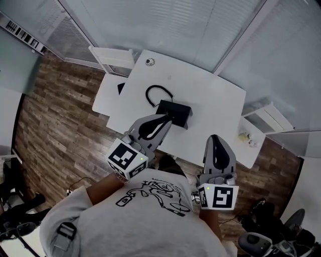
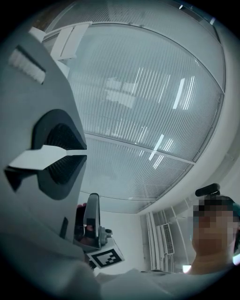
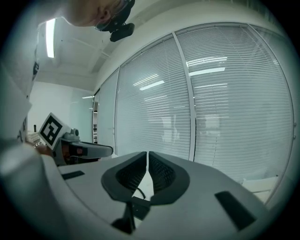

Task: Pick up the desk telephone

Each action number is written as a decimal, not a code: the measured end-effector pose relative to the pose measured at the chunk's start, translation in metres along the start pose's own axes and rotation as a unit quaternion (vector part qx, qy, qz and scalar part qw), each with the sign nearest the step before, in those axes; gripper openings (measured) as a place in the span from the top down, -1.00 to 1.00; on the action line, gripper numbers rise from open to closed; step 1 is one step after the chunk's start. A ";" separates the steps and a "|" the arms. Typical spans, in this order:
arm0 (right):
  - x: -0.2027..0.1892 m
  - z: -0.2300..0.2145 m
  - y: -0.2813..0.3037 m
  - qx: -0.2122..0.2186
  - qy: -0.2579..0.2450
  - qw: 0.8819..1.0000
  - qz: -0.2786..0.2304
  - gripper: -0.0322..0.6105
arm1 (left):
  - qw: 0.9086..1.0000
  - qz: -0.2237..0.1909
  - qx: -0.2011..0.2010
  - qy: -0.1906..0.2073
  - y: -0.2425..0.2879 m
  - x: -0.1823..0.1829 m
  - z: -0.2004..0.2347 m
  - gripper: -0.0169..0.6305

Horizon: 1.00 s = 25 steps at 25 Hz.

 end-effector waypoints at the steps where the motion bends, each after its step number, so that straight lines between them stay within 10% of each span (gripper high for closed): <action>1: 0.000 -0.008 0.002 0.000 0.001 1.000 0.000 0.86 | 1.000 0.000 0.000 0.001 0.008 -0.001 -0.002 0.85; 25: -0.005 -0.028 0.044 -0.007 0.008 1.000 0.001 0.86 | 1.000 0.004 -0.010 -0.003 0.049 0.002 0.025 0.85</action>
Point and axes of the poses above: the fingertips, and each gripper's own axes: y forward along the fingers, z to its left, x out of its top, the point moved 8 cm from there along -y, backward along the fingers, and after that the axes turned 15 degrees about -z, right-handed, at the moved point
